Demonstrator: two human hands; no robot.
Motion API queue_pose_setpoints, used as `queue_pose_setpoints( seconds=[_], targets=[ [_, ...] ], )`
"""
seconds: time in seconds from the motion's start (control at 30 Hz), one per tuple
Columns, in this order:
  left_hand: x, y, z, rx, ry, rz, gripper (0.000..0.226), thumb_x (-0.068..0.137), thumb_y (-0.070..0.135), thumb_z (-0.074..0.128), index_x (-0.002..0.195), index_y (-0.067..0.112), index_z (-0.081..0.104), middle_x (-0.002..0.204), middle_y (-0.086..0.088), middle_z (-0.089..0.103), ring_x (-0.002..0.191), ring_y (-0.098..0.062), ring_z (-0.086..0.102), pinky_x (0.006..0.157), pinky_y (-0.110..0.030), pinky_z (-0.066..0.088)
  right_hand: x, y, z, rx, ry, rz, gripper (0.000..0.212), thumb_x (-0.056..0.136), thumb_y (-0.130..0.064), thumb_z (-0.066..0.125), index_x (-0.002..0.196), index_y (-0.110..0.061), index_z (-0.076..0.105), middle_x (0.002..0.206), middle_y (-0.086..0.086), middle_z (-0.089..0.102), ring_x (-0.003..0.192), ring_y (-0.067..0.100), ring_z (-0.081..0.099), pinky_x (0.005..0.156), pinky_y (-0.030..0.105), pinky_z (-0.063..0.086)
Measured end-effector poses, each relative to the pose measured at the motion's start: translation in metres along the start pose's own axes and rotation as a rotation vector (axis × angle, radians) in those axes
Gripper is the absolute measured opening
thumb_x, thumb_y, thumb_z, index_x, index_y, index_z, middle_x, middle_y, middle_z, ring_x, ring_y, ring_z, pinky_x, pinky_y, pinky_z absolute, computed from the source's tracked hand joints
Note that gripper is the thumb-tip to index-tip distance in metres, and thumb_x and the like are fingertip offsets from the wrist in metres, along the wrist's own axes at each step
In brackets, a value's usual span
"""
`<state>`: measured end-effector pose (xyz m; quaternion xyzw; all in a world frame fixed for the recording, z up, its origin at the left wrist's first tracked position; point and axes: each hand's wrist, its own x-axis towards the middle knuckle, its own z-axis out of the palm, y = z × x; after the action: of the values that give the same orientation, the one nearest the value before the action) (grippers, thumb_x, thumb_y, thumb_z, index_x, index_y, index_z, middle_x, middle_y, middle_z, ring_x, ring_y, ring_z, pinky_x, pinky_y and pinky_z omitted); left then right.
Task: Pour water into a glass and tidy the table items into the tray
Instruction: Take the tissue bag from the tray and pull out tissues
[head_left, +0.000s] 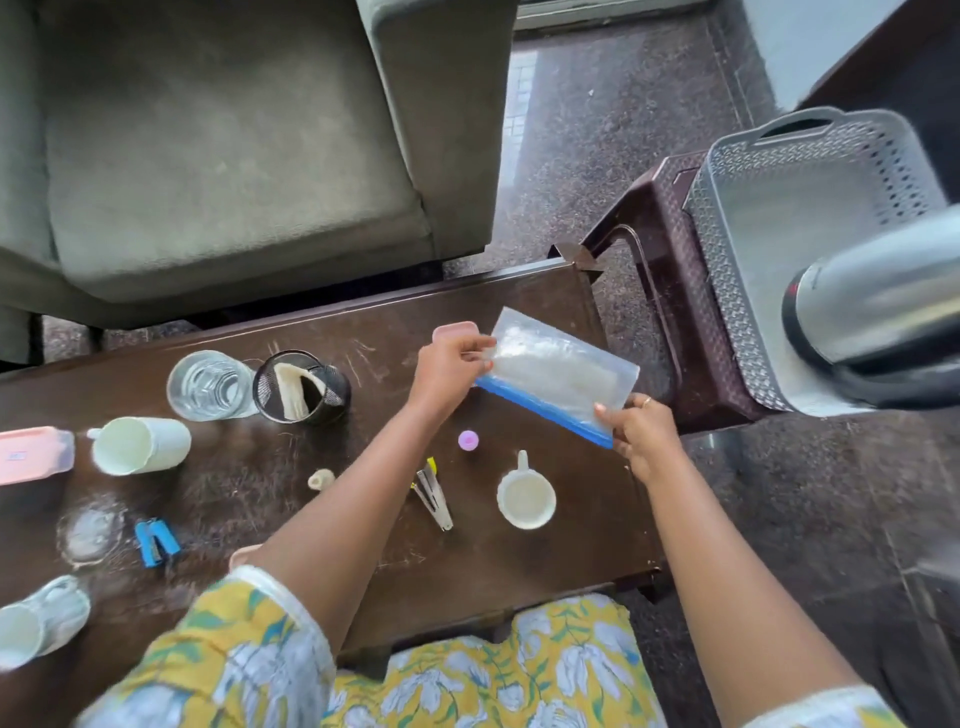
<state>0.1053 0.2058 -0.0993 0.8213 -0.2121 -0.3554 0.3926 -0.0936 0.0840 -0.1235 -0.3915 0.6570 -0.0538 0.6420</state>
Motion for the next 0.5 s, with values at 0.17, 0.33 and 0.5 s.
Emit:
queue_pose_setpoints(
  seconds=[0.17,0.33,0.5],
  targets=[
    [0.009,0.008,0.033,0.201,-0.004,0.047,0.045,0.083,0.003,0.053,0.127,0.012,0.054,0.143,-0.010,0.042,0.130,-0.022,0.034,0.089,0.000,0.013,0.008,0.025,0.013,0.267,0.068,0.193,0.023,0.085,0.009,0.060,0.083,-0.013,0.055,0.086,0.002,0.061,0.077,0.014,0.057,0.067,0.032,0.049],
    [-0.014,-0.005,0.060,0.266,-0.111,0.100,0.044,0.088,0.001,0.047,0.131,0.008,0.050,0.148,-0.010,0.032,0.136,-0.023,0.031,0.114,-0.029,0.021,0.003,0.031,0.045,0.388,0.021,0.226,0.038,0.086,0.015,0.053,0.122,0.002,0.052,0.101,0.012,0.061,0.098,0.026,0.056,0.087,0.043,0.046],
    [-0.031,-0.026,0.071,0.417,-0.216,0.071,0.048,0.091,0.008,0.048,0.138,0.009,0.039,0.153,-0.008,0.023,0.141,-0.022,0.018,0.115,-0.031,0.017,0.000,0.031,0.058,0.159,0.016,0.305,0.031,0.088,0.003,0.059,0.119,0.005,0.055,0.082,0.012,0.058,0.076,0.023,0.058,0.075,0.036,0.051]
  ],
)
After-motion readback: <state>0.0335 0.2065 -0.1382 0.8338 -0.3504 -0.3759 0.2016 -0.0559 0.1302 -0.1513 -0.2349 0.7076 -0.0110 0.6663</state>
